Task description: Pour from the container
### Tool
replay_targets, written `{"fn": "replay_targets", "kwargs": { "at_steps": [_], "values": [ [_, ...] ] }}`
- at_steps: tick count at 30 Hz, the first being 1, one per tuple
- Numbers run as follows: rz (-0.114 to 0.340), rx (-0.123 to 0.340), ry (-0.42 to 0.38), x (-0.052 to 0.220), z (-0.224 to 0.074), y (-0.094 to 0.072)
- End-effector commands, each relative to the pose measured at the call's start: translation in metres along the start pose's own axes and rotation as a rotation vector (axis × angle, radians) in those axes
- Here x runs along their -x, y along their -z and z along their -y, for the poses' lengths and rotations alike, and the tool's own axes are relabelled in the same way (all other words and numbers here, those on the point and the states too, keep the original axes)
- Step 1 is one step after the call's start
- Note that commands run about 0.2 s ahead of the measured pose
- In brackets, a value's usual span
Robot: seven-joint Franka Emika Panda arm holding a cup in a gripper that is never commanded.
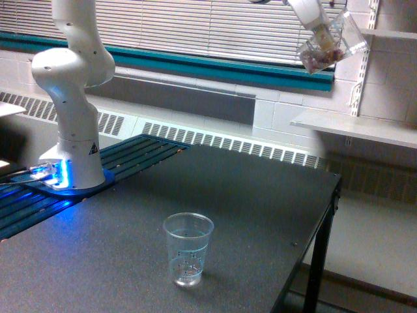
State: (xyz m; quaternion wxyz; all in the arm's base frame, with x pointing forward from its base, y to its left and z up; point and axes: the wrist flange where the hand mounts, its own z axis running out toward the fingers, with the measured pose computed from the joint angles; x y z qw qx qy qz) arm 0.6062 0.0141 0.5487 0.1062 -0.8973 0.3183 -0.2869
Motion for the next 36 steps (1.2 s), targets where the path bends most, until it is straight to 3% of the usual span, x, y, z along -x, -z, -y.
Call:
{"fn": "replay_targets", "kwargs": {
  "at_steps": [1, 15, 19, 36],
  "values": [
    [-0.002, 0.004, 0.035, 0.007, 0.008, -0.002],
    [-0.014, 0.019, 0.027, -0.008, -0.023, -0.005],
    [-0.031, 0.048, 0.018, -0.017, -0.045, -0.006],
    [-0.034, 0.141, 0.03, -0.03, -0.144, -0.017]
  ]
}}
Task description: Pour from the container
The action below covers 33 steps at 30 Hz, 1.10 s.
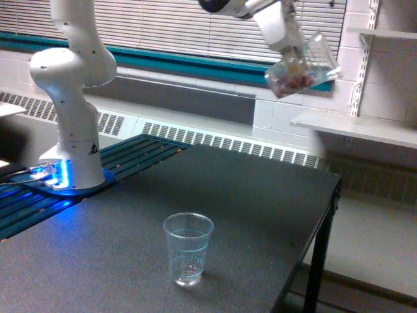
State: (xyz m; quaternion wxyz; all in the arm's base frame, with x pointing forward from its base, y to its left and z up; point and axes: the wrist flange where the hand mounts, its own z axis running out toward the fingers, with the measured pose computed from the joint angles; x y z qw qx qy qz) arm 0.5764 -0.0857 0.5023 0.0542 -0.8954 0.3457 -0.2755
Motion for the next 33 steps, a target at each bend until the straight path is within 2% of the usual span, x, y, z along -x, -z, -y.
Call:
{"fn": "replay_targets", "kwargs": {
  "at_steps": [1, 10, 18, 33],
  "values": [
    [-0.013, 0.027, 0.047, -0.005, -0.039, -0.004],
    [0.038, 0.045, 0.05, 0.019, -0.09, -0.024],
    [0.069, 0.065, 0.051, 0.043, -0.136, -0.034],
    [0.101, 0.162, 0.079, 0.065, -0.21, -0.036]
  ]
}}
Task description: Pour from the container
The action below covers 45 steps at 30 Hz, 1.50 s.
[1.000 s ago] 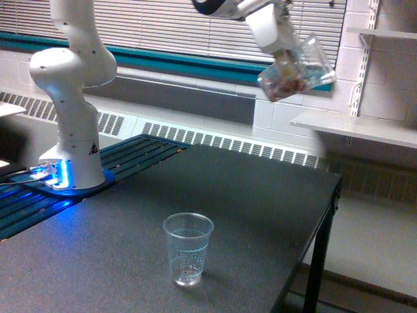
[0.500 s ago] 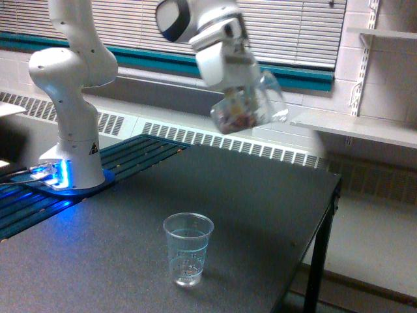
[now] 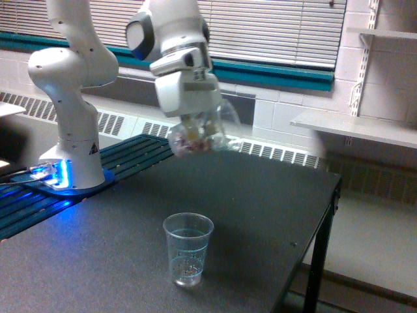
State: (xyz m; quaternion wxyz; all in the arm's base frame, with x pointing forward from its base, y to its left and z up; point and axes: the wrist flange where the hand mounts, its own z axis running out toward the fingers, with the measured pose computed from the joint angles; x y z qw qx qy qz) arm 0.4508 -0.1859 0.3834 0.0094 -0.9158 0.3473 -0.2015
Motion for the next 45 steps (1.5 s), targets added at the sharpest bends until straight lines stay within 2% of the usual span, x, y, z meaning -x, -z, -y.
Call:
{"fn": "replay_targets", "kwargs": {
  "at_steps": [1, 14, 24, 30, 45],
  "values": [
    [-0.013, 0.038, 0.048, 0.002, -0.031, 0.002],
    [0.036, 0.099, 0.08, 0.027, -0.058, -0.012],
    [0.059, 0.146, 0.123, 0.023, -0.059, -0.017],
    [0.068, 0.182, 0.139, 0.03, -0.067, -0.028],
    [0.083, 0.263, 0.142, 0.024, -0.079, -0.044]
  ]
}}
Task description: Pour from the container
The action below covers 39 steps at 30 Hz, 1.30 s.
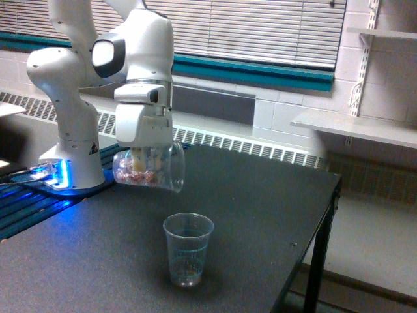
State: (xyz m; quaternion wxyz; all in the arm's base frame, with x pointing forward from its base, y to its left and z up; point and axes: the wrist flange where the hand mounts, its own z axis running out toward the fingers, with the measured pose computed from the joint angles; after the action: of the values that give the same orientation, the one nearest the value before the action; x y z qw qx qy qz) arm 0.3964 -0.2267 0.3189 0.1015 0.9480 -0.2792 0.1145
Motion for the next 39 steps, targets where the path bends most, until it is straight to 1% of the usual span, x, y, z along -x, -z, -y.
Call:
{"fn": "replay_targets", "kwargs": {
  "at_steps": [1, 6, 12, 19, 24, 34, 39],
  "values": [
    [-0.007, 0.027, -0.05, -0.011, -0.006, 0.0],
    [-0.008, 0.048, -0.042, -0.021, -0.005, -0.001],
    [-0.01, 0.086, -0.026, -0.032, -0.005, -0.002],
    [0.005, 0.122, -0.013, -0.035, -0.006, -0.006],
    [0.013, 0.146, 0.014, -0.036, -0.005, -0.008],
    [0.026, 0.179, 0.055, -0.038, 0.003, -0.01],
    [0.034, 0.193, 0.071, -0.036, 0.009, -0.014]
  ]
}}
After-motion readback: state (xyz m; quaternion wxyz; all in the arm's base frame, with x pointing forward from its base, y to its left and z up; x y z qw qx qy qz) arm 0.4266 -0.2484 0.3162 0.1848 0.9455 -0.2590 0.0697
